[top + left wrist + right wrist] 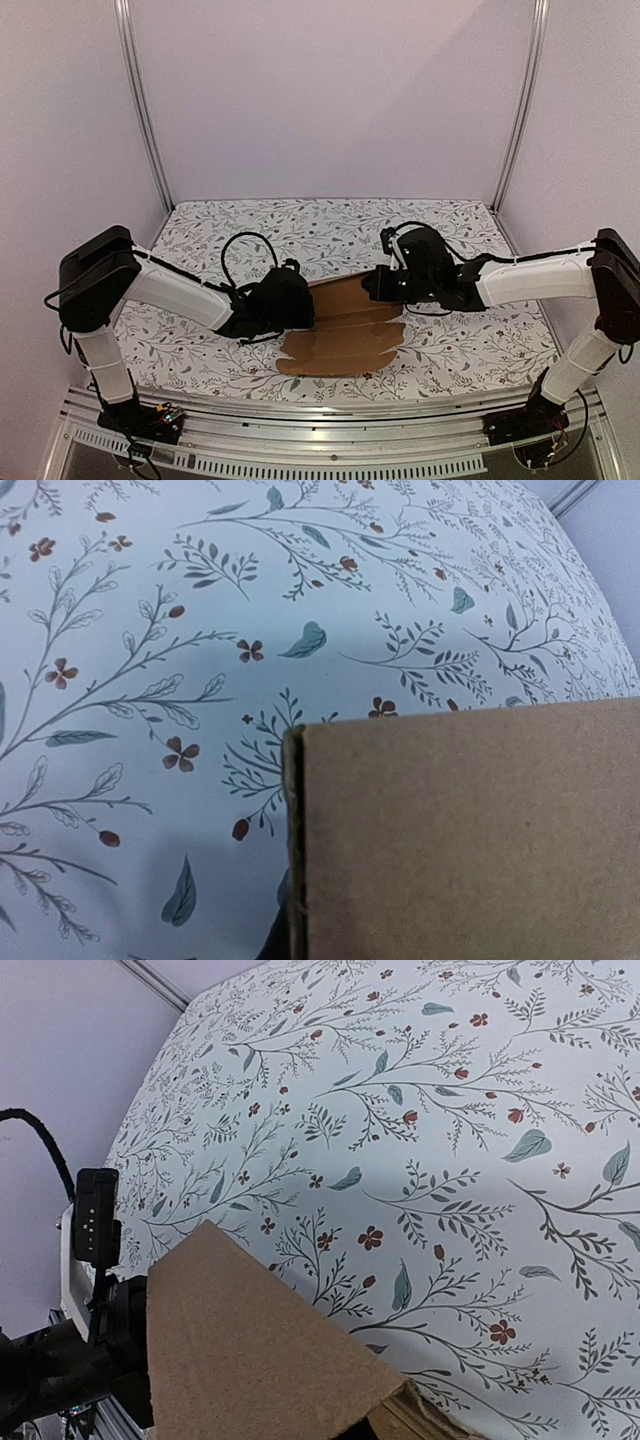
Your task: Fold the paper box
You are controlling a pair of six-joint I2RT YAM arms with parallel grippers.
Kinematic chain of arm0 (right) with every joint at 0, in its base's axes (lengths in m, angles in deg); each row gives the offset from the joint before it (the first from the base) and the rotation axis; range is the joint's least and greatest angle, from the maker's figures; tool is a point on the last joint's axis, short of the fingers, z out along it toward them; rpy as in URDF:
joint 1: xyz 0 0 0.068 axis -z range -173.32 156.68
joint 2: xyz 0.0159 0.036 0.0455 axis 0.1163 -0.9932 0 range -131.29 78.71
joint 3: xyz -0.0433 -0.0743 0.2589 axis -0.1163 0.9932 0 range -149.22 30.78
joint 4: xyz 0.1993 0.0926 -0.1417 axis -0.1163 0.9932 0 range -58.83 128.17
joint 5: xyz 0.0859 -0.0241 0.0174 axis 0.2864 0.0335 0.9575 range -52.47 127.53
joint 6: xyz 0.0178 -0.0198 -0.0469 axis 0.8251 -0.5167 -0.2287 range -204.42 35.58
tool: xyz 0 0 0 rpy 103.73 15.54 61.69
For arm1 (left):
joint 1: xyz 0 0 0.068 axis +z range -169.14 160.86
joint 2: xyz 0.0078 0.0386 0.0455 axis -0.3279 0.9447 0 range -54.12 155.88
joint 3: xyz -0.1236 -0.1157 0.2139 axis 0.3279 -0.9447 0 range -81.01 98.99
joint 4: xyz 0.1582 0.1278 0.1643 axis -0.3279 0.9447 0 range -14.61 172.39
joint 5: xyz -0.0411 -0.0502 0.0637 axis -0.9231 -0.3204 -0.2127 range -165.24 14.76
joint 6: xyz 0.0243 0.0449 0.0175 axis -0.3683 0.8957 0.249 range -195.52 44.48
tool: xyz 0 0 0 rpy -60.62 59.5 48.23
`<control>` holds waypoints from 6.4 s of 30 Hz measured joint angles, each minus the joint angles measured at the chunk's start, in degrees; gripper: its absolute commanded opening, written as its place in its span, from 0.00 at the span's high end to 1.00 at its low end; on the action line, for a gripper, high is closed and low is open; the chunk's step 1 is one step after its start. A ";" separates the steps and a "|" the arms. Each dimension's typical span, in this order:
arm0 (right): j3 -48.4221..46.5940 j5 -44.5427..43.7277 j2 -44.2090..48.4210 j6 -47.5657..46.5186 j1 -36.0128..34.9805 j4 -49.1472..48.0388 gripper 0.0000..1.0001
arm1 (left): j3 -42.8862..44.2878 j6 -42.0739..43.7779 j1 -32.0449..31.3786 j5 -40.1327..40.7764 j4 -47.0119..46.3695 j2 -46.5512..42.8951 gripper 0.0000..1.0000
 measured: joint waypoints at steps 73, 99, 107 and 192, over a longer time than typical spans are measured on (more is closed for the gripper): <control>18.29 4.42 24.90 10.34 -0.46 -16.00 0.68 | -7.02 -2.19 7.19 -17.29 -17.27 -9.27 1.00; 18.23 5.29 20.37 14.60 -0.96 -20.74 0.73 | -6.32 8.04 8.11 -15.58 -17.68 -11.43 1.00; 18.32 4.72 21.31 13.55 -1.07 -19.30 0.60 | -6.32 9.03 8.11 -14.91 -17.51 -11.69 1.00; -11.72 8.85 11.63 -24.48 -9.97 22.27 0.53 | -10.69 15.26 8.87 -8.41 4.02 -26.08 1.00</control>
